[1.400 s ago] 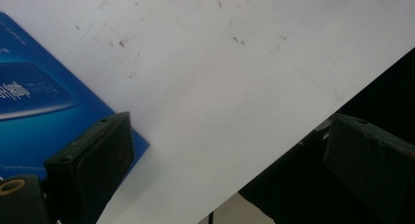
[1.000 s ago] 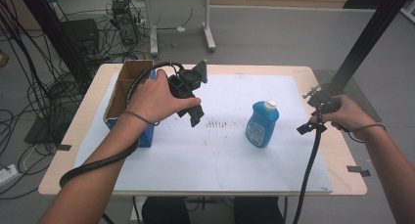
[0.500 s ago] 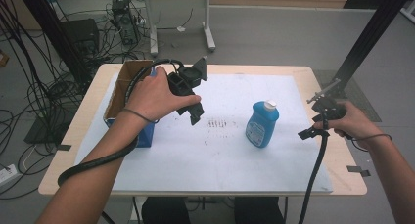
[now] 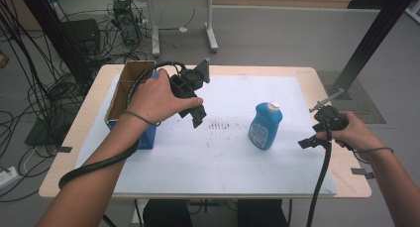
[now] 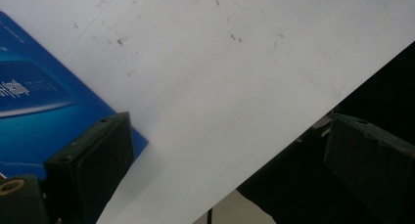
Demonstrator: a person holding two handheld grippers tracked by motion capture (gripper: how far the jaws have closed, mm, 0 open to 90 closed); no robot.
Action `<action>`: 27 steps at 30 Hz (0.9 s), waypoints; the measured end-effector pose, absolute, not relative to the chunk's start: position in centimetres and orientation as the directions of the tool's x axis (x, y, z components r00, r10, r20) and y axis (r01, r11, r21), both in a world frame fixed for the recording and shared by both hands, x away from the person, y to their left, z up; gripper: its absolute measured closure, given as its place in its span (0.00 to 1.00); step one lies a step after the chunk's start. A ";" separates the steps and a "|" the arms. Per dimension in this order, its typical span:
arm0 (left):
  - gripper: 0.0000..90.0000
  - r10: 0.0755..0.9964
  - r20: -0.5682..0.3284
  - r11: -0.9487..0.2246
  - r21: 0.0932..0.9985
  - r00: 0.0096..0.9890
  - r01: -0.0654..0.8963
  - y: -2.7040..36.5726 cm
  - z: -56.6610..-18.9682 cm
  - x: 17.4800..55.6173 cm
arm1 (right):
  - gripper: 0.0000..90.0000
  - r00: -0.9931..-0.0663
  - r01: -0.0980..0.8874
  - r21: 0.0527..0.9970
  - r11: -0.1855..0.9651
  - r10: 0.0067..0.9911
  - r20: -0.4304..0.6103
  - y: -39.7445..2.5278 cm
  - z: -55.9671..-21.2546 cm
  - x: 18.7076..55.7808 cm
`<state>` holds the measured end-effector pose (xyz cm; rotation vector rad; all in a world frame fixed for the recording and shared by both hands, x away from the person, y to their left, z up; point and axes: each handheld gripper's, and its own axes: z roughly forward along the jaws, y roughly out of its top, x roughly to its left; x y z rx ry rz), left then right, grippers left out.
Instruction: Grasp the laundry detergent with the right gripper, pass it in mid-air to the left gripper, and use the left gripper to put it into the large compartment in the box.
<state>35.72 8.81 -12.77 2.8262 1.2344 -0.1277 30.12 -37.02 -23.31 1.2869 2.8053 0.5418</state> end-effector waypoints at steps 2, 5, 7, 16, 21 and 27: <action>0.05 0.731 -0.099 -0.677 0.016 0.675 0.736 8.9 -12.8 35.8 | 0.08 -0.656 0.740 0.324 0.590 0.739 0.151 -37.3 -24.0 29.8; 0.05 0.732 -0.096 -0.677 0.016 0.675 0.736 8.8 -12.9 35.8 | 0.08 -0.657 0.740 0.323 0.590 0.737 0.157 -37.4 -24.3 29.7; 0.05 0.732 -0.097 -0.677 0.016 0.675 0.736 8.8 -12.9 35.8 | 0.07 -0.658 0.737 0.342 0.582 0.735 0.166 -37.7 -24.9 29.3; 0.05 0.729 -0.101 -0.679 0.013 0.677 0.734 8.6 -13.0 35.9 | 0.07 -0.667 0.723 0.387 0.573 0.725 0.173 -38.3 -26.4 28.3; 0.05 0.727 -0.105 -0.682 0.009 0.679 0.731 8.5 -13.2 35.9 | 0.07 -0.671 0.716 0.409 0.565 0.720 0.180 -38.6 -26.9 27.7; 0.05 0.724 -0.107 -0.684 0.018 0.682 0.729 8.5 -13.2 35.7 | 0.07 -0.675 0.706 0.442 0.554 0.715 0.183 -38.7 -27.6 26.8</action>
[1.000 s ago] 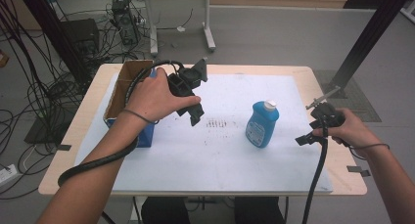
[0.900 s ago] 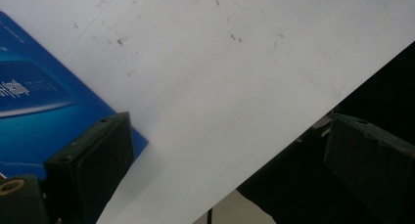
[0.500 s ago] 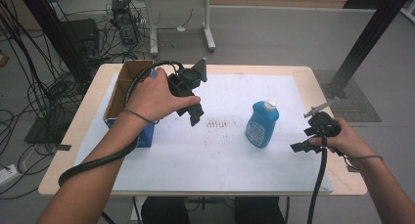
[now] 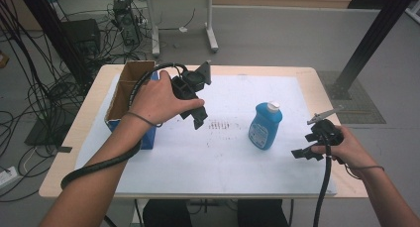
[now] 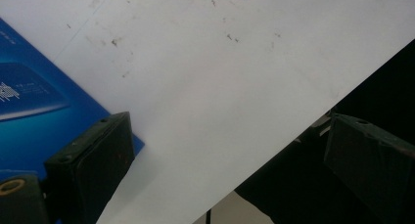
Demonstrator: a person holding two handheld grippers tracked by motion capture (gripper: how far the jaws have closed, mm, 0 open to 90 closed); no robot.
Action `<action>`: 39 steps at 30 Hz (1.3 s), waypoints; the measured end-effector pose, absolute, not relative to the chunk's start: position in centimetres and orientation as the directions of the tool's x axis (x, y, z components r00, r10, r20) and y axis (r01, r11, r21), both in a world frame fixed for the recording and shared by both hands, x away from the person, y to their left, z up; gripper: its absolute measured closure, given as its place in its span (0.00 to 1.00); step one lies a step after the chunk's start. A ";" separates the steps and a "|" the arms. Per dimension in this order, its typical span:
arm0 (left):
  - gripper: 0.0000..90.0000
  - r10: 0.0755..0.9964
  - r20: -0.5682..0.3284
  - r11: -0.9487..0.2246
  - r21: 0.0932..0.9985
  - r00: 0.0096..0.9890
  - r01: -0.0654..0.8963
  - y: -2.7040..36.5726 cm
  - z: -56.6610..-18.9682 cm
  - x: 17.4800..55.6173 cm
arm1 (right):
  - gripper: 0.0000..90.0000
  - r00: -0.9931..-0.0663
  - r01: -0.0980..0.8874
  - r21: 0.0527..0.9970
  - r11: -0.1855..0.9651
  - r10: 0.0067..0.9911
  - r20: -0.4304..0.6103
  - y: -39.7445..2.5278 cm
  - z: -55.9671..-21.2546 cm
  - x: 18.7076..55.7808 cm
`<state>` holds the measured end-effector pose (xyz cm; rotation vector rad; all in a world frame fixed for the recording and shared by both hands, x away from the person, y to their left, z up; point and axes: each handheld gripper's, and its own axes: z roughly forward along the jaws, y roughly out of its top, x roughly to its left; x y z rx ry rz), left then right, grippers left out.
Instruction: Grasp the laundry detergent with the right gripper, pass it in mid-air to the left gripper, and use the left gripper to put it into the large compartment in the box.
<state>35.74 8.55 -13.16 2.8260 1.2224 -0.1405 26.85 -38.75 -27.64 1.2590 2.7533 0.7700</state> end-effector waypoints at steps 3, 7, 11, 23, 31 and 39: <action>0.05 0.724 -0.107 -0.685 0.015 0.682 0.729 8.5 -13.2 35.7 | 0.07 -0.668 0.710 0.451 0.541 0.721 0.186 -38.8 -27.9 26.5; 0.05 0.723 -0.109 -0.686 0.012 0.683 0.728 8.4 -13.3 35.7 | 0.07 -0.672 0.703 0.466 0.537 0.715 0.191 -39.0 -28.2 26.1; 0.05 0.724 -0.108 -0.685 0.006 0.681 0.729 8.4 -13.4 35.8 | 0.06 -0.673 0.685 0.517 0.514 0.718 0.178 -39.2 -29.0 25.2; 0.05 0.725 -0.109 -0.683 0.004 0.680 0.730 8.5 -13.6 35.8 | 0.05 -0.670 0.668 0.575 0.471 0.718 0.191 -39.3 -30.4 24.4; 0.06 0.729 -0.111 -0.679 0.004 0.675 0.734 8.8 -13.8 35.8 | 0.04 -0.676 0.641 0.629 0.440 0.712 0.190 -39.3 -31.4 23.6; 0.06 0.731 -0.107 -0.677 0.008 0.674 0.736 8.9 -13.7 35.7 | 0.04 -0.682 0.608 0.664 0.435 0.715 0.157 -38.7 -32.4 22.8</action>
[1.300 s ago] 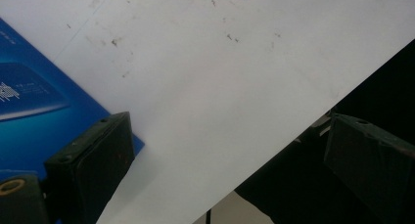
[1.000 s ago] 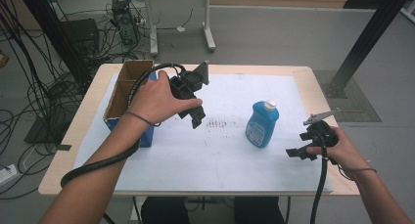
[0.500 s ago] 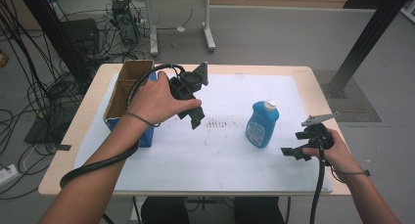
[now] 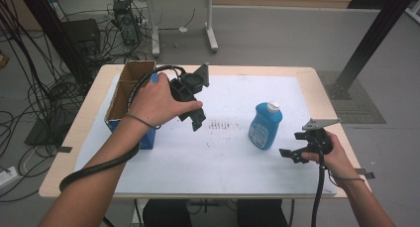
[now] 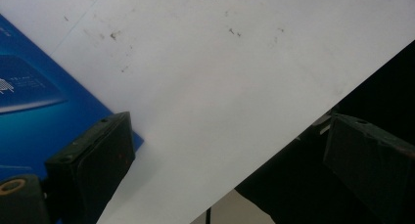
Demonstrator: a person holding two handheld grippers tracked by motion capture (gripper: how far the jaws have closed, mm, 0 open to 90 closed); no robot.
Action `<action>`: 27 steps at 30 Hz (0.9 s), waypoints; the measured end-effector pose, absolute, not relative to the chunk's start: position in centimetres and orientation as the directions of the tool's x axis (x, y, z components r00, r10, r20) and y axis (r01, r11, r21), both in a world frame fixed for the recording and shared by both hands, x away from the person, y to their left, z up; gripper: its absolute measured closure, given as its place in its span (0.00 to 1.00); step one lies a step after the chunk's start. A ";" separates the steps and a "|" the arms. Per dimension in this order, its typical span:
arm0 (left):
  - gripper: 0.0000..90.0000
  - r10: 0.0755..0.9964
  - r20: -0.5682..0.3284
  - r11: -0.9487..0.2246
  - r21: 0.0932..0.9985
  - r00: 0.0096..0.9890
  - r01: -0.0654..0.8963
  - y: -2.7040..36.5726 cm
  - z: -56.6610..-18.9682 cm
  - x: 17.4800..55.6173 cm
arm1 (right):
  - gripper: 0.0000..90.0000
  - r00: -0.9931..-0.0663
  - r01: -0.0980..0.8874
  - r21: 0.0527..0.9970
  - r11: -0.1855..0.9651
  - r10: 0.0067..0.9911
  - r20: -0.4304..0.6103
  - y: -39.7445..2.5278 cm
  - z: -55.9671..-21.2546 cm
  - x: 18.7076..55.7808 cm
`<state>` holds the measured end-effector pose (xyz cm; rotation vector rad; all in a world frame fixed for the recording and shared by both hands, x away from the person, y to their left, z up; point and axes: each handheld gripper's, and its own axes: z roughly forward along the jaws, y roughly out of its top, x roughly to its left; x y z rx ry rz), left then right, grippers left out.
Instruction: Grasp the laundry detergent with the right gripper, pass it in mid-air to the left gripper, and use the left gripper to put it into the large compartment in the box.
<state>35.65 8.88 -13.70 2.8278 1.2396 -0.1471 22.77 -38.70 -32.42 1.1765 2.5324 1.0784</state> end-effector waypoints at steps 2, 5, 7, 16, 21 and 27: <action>0.06 0.730 -0.108 -0.678 0.005 0.674 0.735 8.9 -13.7 35.7 | 0.04 -0.684 0.595 0.679 0.430 0.714 0.148 -38.6 -32.8 22.5; 0.06 0.733 -0.107 -0.676 0.003 0.672 0.737 8.9 -13.8 35.7 | 0.04 -0.683 0.590 0.684 0.430 0.717 0.138 -38.2 -33.2 22.2; 0.06 0.732 -0.103 -0.678 0.000 0.674 0.735 8.9 -13.8 35.7 | 0.04 -0.682 0.587 0.687 0.429 0.719 0.133 -38.0 -33.5 22.1; 0.06 0.733 -0.099 -0.676 0.000 0.673 0.737 8.9 -13.7 35.6 | 0.04 -0.664 0.551 0.753 0.360 0.736 0.134 -37.8 -35.0 21.0; 0.06 0.731 -0.101 -0.678 -0.001 0.675 0.735 8.9 -13.7 35.6 | 0.04 -0.661 0.520 0.791 0.321 0.738 0.135 -37.8 -35.9 20.4; 0.06 0.730 -0.101 -0.680 -0.004 0.676 0.733 8.7 -13.8 35.5 | 0.04 -0.660 0.485 0.825 0.290 0.741 0.127 -37.5 -36.8 19.7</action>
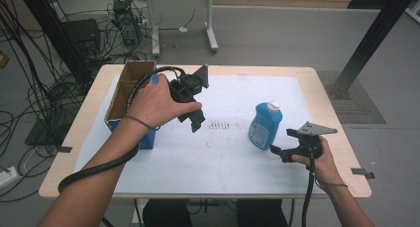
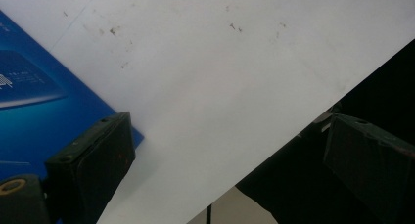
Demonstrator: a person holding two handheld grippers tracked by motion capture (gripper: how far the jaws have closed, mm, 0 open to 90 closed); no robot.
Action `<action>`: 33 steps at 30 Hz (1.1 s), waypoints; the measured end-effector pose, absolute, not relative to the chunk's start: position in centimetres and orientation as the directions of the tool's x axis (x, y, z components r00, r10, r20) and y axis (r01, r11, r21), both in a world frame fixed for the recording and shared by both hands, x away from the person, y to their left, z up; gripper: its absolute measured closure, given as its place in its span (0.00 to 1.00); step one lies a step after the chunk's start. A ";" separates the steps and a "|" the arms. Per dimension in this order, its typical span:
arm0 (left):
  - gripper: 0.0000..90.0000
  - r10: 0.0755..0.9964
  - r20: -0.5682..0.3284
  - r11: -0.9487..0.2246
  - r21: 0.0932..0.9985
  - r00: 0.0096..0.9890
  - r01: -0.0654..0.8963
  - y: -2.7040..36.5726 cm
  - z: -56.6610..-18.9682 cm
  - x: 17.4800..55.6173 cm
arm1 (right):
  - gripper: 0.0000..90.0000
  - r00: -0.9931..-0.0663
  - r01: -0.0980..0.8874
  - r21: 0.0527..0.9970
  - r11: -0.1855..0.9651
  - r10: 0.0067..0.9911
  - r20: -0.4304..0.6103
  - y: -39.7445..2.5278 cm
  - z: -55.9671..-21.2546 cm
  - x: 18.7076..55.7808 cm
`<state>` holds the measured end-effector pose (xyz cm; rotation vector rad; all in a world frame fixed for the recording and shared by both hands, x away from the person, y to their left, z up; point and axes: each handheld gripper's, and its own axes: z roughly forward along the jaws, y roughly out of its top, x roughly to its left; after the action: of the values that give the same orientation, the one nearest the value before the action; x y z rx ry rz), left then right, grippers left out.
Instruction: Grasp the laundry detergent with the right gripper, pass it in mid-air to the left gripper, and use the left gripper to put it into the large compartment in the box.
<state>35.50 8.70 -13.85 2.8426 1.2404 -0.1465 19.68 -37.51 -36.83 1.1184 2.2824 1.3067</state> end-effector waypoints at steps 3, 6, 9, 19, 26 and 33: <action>0.06 0.726 -0.108 -0.683 -0.006 0.679 0.730 8.7 -13.9 35.5 | 0.04 -0.661 0.469 0.837 0.283 0.741 0.120 -37.3 -37.2 19.4; 0.06 0.724 -0.106 -0.687 -0.008 0.682 0.727 8.5 -14.0 35.5 | 0.05 -0.659 0.455 0.846 0.278 0.744 0.109 -37.1 -37.5 19.1; 0.06 0.724 -0.108 -0.686 -0.009 0.681 0.727 8.5 -14.0 35.5 | 0.05 -0.654 0.443 0.853 0.275 0.750 0.098 -37.0 -37.7 18.8; 0.06 0.719 -0.109 -0.691 -0.010 0.686 0.723 8.3 -14.2 35.4 | 0.04 -0.634 0.437 0.864 0.251 0.767 0.098 -36.7 -38.2 18.1; 0.06 0.719 -0.113 -0.691 -0.013 0.686 0.723 8.3 -14.2 35.4 | 0.04 -0.627 0.419 0.882 0.218 0.772 0.107 -36.4 -39.0 17.6; 0.06 0.721 -0.110 -0.689 -0.012 0.684 0.724 8.5 -14.2 35.3 | 0.03 -0.628 0.404 0.891 0.208 0.771 0.105 -36.1 -39.4 17.4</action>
<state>35.35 8.46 -14.18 2.8527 1.2246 -0.1648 17.37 -36.14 -39.41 1.0963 2.1265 1.3929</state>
